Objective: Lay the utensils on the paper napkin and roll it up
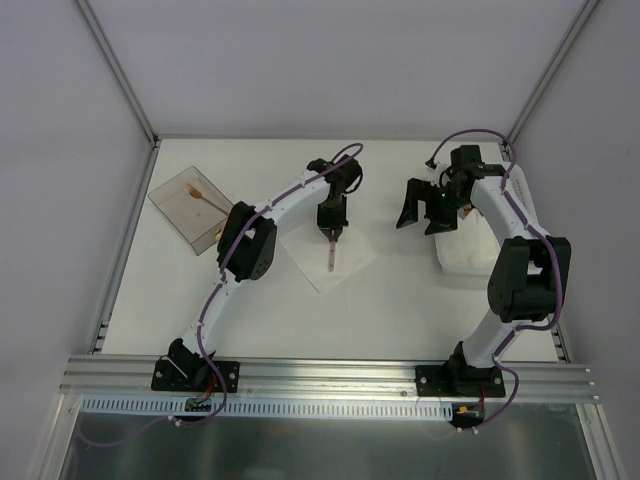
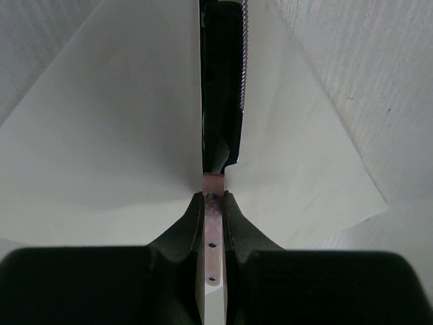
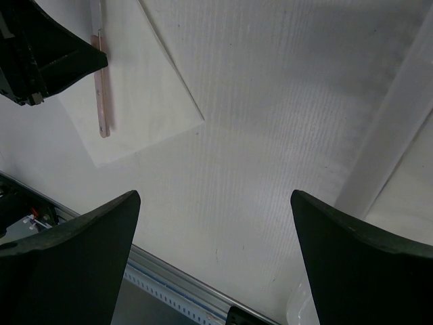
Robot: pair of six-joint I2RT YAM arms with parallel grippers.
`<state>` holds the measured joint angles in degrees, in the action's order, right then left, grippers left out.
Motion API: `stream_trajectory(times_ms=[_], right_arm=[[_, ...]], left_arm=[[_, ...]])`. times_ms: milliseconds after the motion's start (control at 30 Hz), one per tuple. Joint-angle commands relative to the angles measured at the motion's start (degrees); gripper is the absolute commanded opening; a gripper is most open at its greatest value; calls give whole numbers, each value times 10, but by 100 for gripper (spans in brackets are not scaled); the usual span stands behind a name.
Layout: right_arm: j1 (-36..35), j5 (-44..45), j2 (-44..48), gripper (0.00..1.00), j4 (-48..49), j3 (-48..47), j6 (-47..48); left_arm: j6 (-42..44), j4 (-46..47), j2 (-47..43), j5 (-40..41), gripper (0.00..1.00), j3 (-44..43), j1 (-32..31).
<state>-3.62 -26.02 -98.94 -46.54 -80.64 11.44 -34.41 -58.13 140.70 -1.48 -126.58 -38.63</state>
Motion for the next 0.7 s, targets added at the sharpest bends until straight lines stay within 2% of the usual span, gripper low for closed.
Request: stream_trajectory(times_ms=[0,467,667], right_arm=[[9,2,16,99,-9,5,1],[14,1,16,99,-9,5,0],[15,-2,14,99,-9,5,0]], left_arm=[[-12,-1,5,-5,0,5,-4],[-14,9,7,-9,3,34,-4],[-15,12,4,-10,18,42,-4]])
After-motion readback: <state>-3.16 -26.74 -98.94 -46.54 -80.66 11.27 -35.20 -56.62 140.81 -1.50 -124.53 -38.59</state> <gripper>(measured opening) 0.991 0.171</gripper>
